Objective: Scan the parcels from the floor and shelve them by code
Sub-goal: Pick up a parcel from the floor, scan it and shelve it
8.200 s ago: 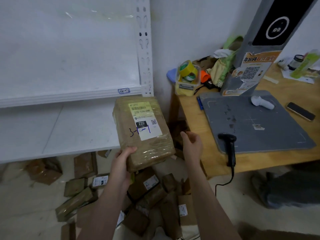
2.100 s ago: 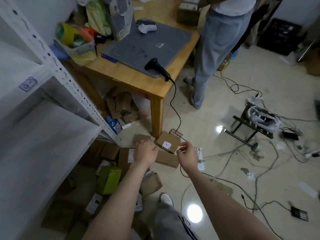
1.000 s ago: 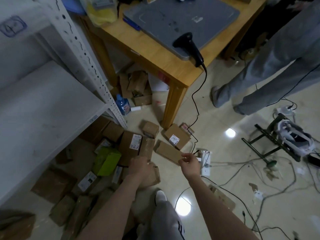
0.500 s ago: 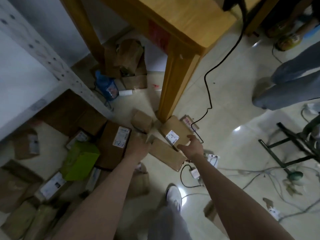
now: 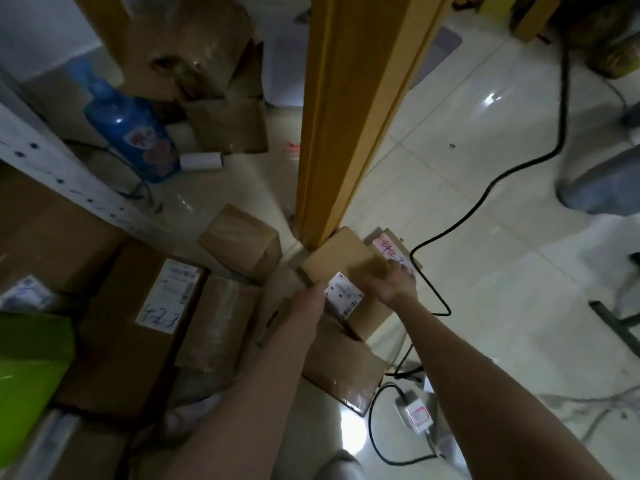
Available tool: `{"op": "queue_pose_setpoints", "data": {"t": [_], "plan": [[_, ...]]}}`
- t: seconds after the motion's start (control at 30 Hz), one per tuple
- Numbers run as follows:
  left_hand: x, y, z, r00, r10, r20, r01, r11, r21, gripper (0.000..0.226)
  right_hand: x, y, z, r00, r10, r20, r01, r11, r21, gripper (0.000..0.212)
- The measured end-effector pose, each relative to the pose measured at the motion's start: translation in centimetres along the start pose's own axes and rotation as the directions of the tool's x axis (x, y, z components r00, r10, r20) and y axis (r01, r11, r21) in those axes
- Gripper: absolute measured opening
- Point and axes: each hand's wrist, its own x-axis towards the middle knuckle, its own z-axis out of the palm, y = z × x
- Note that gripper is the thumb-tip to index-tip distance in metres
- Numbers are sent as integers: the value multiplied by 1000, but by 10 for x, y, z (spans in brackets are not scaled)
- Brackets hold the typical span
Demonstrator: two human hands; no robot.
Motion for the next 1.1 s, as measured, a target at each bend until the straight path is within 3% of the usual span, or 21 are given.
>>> {"op": "queue_pose_setpoints", "data": {"t": [0.23,0.33,0.47,0.6,0.67,0.77,0.87,1.03,1.1], "plan": [[73,-5,25,996,30,84,-6,961,-277,32,61,9,16,990,-14,-138,8,999,-42,72],[88,-9,31,997,44,58,-24,948,-317,46,73,11,25,991,-19,-134,21,1000,10,78],[103,-21,36,1000,20,11,-15,940,-341,55,69,14,34,988,-84,-130,76,995,-68,88],[101,-29,33,1000,-6,26,14,939,-345,93,46,13,35,996,-53,-75,59,995,81,85],[67,-23,21,999,-18,38,30,935,-353,104,26,11,34,999,-18,-46,28,973,231,84],[7,-14,-4,999,40,-15,-43,929,-367,72,-19,1,27,999,-35,7,30,923,384,69],[-47,-12,-35,998,37,-59,-57,923,-380,56,-77,-17,10,994,-88,57,58,912,406,60],[-159,1,-97,998,-21,-65,-14,872,-490,69,-185,-72,-31,983,-145,113,84,902,424,58],[-209,9,-127,990,-28,-139,-46,862,-505,59,-229,-98,-52,978,-169,124,98,892,441,55]]}}
